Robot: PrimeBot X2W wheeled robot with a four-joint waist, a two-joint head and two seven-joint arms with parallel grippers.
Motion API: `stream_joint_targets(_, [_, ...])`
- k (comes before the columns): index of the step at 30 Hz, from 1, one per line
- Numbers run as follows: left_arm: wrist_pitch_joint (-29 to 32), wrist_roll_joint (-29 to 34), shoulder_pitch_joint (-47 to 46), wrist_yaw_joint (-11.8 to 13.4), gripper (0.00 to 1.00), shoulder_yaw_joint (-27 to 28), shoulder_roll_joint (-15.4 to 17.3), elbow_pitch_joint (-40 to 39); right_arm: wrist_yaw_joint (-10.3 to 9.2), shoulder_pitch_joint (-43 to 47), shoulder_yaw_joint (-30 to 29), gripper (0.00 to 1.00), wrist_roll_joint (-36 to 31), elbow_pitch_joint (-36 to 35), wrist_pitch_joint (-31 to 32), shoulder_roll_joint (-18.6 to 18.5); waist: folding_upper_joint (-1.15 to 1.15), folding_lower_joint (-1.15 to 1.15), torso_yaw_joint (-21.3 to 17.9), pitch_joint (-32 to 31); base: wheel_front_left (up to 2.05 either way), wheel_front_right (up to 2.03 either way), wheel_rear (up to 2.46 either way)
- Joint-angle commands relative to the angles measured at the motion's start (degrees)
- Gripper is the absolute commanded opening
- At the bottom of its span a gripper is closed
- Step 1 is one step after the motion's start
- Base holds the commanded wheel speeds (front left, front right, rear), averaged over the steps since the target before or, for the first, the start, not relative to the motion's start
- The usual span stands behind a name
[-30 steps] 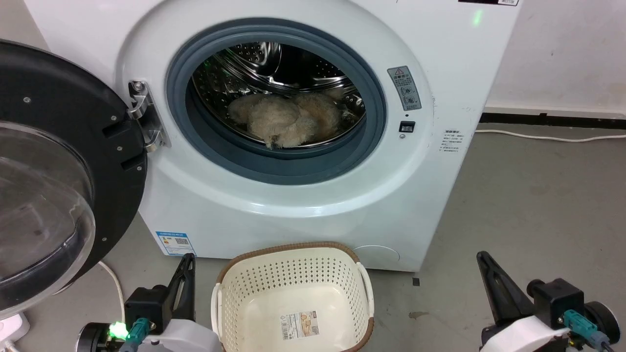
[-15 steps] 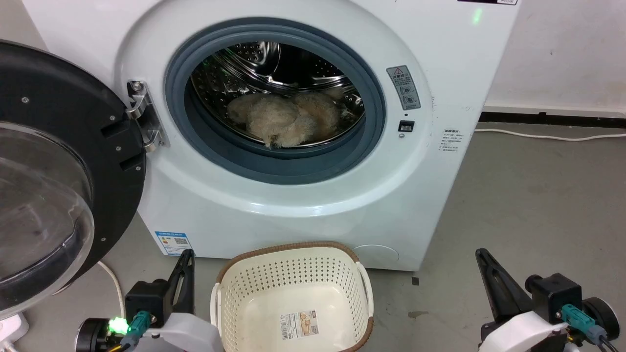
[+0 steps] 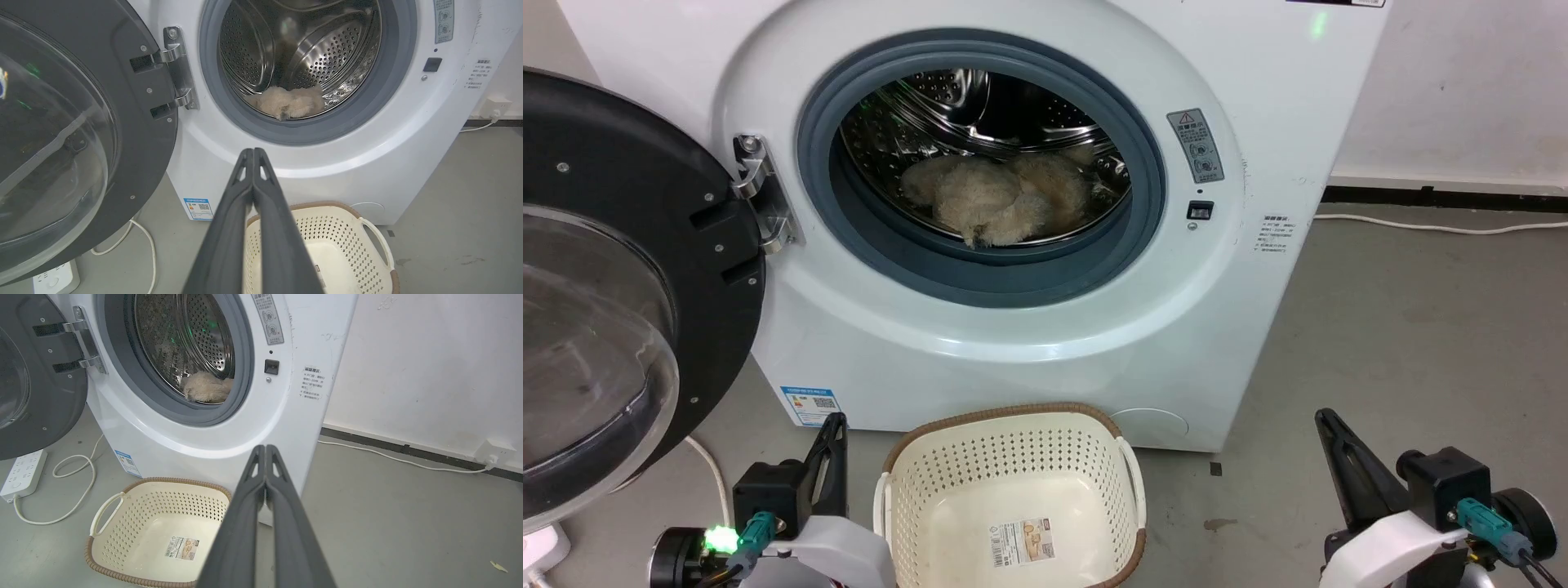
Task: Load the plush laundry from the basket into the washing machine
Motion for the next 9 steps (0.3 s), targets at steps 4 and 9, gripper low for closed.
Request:
stream_joint_targets(4, [0.0, 0.2, -0.9, -0.3, 0.00, 0.1, -0.1, -0.3, 0.03, -0.7, 0.0, 0.00, -0.4, -0.3, 0.1, 0.0, 0.00, 0.00, 0.0, 0.0, 0.00, 0.00, 0.00])
stream_joint_targets(9, [0.0, 0.2, -0.9, -0.3, 0.00, 0.1, -0.1, -0.3, 0.03, -0.7, 0.0, 0.00, -0.4, -0.3, 0.1, 0.0, 0.00, 0.00, 0.0, 0.0, 0.00, 0.00, 0.00])
